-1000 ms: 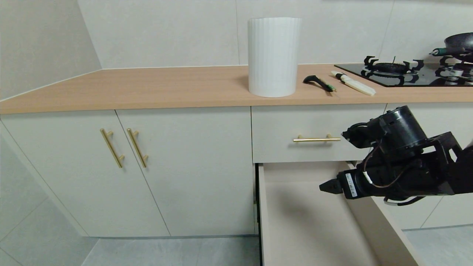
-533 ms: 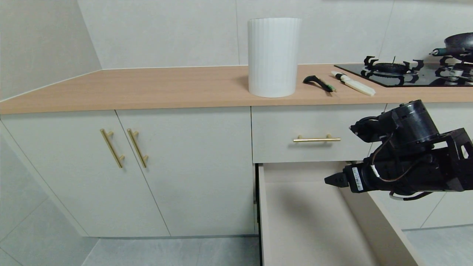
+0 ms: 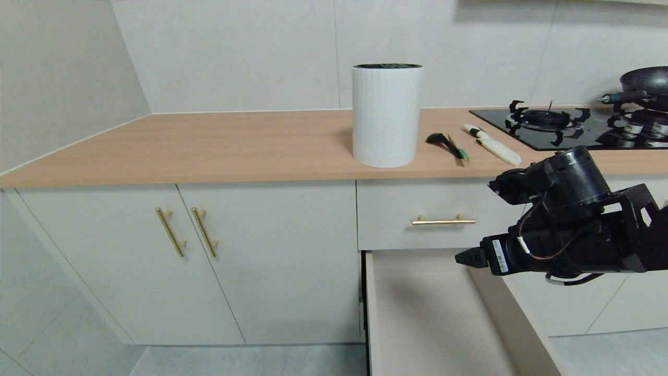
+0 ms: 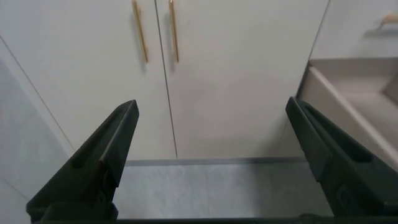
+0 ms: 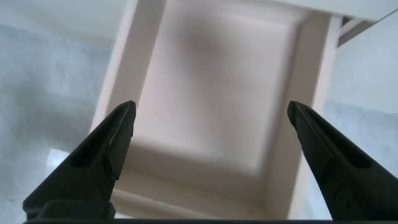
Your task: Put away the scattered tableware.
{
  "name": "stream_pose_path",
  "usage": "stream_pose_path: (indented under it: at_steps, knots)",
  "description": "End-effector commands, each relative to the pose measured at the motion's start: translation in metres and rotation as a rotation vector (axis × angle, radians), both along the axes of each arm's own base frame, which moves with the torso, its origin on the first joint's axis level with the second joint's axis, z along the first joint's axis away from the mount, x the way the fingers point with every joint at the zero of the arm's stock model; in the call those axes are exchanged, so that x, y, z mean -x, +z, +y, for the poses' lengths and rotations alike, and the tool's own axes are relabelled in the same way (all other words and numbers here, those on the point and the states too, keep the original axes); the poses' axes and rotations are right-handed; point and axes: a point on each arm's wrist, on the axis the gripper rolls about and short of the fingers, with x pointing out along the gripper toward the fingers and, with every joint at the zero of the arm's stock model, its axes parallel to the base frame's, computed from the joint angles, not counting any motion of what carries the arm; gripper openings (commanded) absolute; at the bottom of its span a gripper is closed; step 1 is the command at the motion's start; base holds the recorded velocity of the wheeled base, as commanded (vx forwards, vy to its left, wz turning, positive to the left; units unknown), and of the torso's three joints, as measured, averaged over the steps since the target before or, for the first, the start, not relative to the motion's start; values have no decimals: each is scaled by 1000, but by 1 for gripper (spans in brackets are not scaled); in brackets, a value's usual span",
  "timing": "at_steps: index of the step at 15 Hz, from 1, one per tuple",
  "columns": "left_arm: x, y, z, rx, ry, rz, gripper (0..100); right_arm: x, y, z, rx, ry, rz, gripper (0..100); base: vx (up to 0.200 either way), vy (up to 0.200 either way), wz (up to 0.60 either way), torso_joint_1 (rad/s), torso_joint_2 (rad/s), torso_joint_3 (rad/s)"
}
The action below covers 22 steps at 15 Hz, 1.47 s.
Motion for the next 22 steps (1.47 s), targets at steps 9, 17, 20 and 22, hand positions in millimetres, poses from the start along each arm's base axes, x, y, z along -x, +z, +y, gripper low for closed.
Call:
stream_pose_path:
  at_steps: [9,17,20,22]
  knots:
    - [0,0,0,0,1,1,100,-13,-6,6,-22,-3,-40,100,0,0,0,175,-459,-287]
    - [0,0,0,0,1,1,100,-102,27,8,-41,-174,-322,100,0,0,0,17,-44,-23]
    - [0,0,0,0,1,0,100,-123,22,-3,-61,-222,-306,100,0,0,0,0,0,0]
    - [0,0,0,0,1,1,100,-135,12,-4,-59,-225,-285,100,0,0,0,0,0,0]
